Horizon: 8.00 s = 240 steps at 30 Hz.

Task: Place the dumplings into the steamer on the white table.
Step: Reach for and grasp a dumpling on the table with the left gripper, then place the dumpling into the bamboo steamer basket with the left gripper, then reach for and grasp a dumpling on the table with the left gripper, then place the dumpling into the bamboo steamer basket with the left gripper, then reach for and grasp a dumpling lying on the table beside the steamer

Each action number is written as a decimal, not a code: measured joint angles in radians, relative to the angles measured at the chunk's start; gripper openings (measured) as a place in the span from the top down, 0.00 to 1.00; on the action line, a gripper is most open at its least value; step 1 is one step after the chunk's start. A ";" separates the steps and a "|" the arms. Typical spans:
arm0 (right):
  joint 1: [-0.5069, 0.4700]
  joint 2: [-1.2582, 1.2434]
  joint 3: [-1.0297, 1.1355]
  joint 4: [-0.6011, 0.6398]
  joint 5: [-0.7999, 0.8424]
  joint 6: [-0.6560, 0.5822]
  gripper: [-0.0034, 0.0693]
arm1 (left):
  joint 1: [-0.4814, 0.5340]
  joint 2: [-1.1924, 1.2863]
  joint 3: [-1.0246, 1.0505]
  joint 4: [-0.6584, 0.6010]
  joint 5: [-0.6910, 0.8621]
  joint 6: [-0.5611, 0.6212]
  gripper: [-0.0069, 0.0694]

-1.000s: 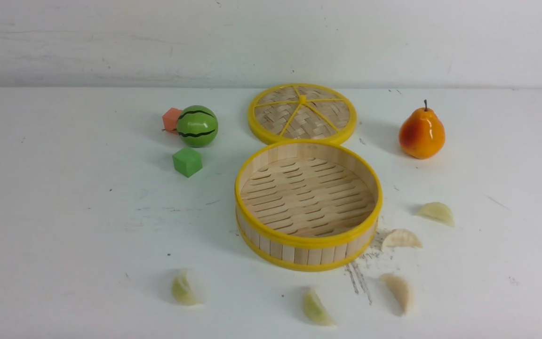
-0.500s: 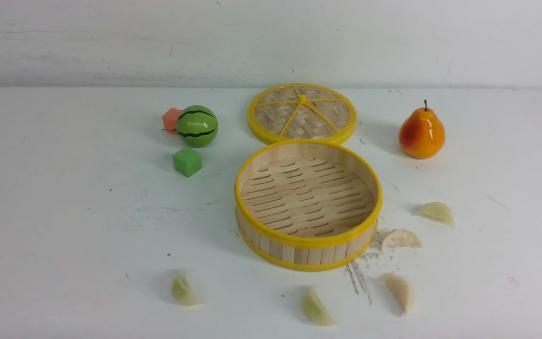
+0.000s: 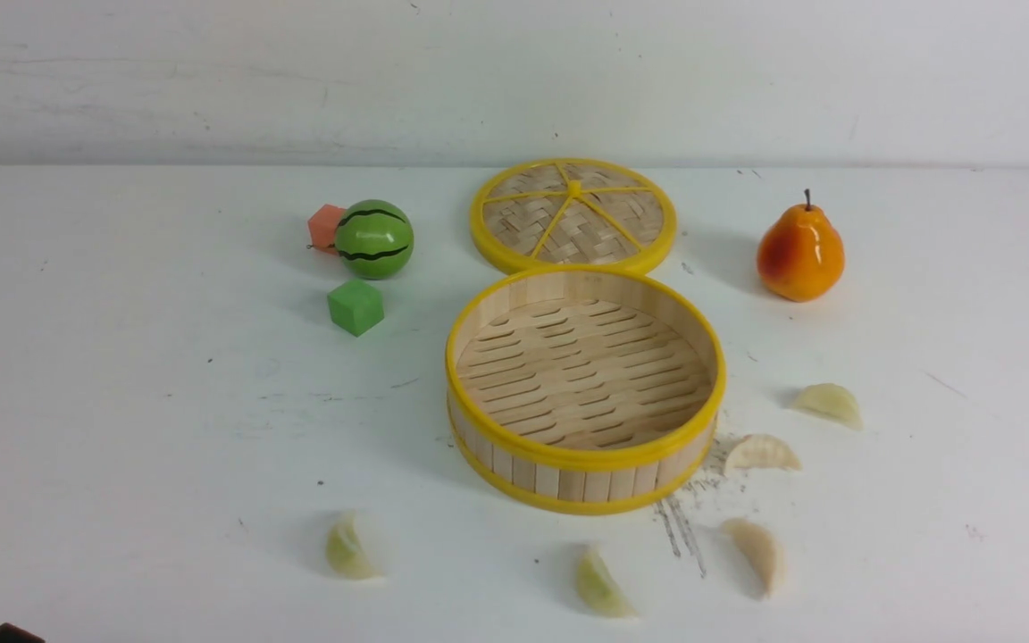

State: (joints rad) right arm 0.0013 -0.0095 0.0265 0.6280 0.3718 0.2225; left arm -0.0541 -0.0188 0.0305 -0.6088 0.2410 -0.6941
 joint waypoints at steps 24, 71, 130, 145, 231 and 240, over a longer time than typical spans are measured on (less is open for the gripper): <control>0.000 0.066 -0.189 0.254 -0.089 -0.371 0.82 | 0.000 0.279 -0.548 0.156 0.488 0.475 0.85; 0.160 0.889 -0.748 0.048 0.423 -0.839 0.95 | -0.387 1.876 -1.167 0.557 0.459 0.253 0.50; 0.160 0.852 -0.748 0.055 0.419 -0.839 0.87 | -0.543 2.237 -2.681 0.479 1.003 0.319 0.24; 0.160 0.624 -0.748 -0.158 0.480 -0.633 0.87 | -0.793 1.852 -1.836 0.682 1.003 0.265 0.25; 0.300 1.236 -0.893 -0.288 0.423 -0.492 0.70 | -0.520 2.047 -2.285 0.788 0.999 0.440 0.54; 0.300 1.559 -1.075 -0.300 0.416 -0.490 0.35 | -0.520 1.673 -2.011 0.728 1.002 0.457 0.93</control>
State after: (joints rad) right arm 0.3016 1.5491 -1.0487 0.3276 0.7875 -0.2672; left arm -0.5737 1.6541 -1.9809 0.1194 1.2432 -0.2367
